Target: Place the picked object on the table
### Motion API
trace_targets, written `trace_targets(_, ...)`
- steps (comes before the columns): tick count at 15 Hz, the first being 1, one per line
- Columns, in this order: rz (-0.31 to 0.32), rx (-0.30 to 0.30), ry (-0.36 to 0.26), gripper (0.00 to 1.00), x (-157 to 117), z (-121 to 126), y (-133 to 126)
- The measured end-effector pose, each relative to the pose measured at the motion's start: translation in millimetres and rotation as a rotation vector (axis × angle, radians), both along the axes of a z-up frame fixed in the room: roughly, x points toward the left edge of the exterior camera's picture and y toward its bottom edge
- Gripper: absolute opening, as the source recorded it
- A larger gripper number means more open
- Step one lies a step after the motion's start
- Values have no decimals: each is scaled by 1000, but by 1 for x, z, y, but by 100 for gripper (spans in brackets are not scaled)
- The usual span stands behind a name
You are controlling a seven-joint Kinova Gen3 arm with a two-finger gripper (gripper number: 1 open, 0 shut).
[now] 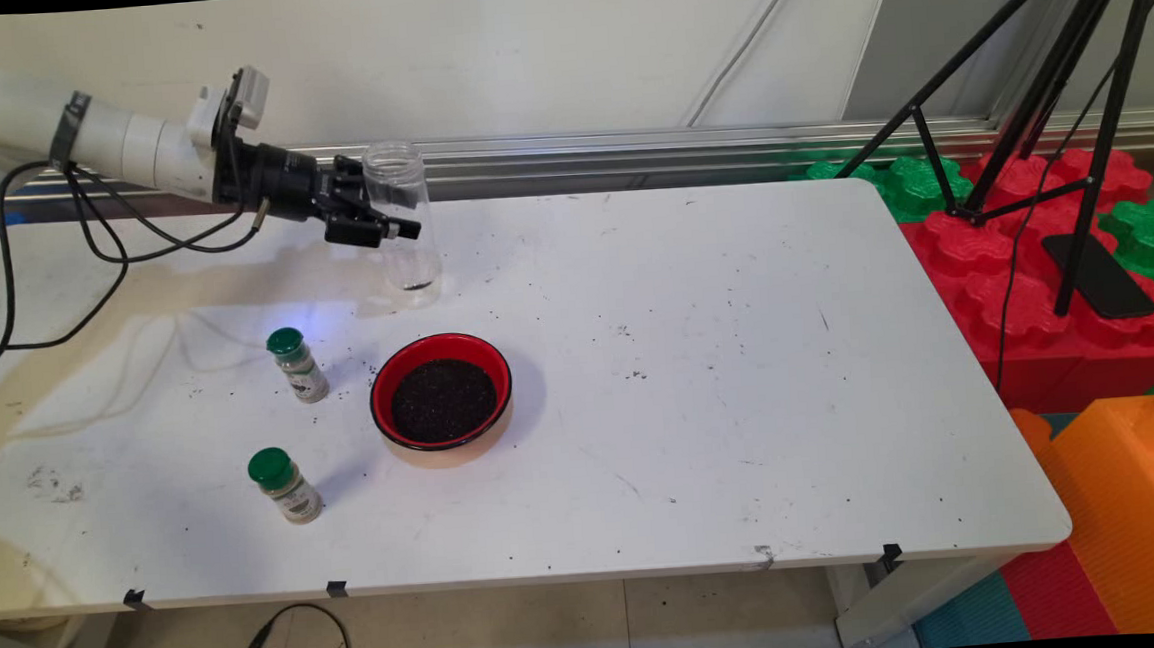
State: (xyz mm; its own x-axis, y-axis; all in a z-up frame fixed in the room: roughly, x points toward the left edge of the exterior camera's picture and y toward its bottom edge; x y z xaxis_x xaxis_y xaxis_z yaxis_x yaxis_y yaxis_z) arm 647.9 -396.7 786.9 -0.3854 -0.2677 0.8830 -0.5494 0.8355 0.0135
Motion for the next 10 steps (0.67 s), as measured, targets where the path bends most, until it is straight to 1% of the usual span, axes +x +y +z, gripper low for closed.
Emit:
trace_targets(5,21,33,4,0,7,-18,-1)
trace_targets(10,31,53,6,0,10,-30,-1)
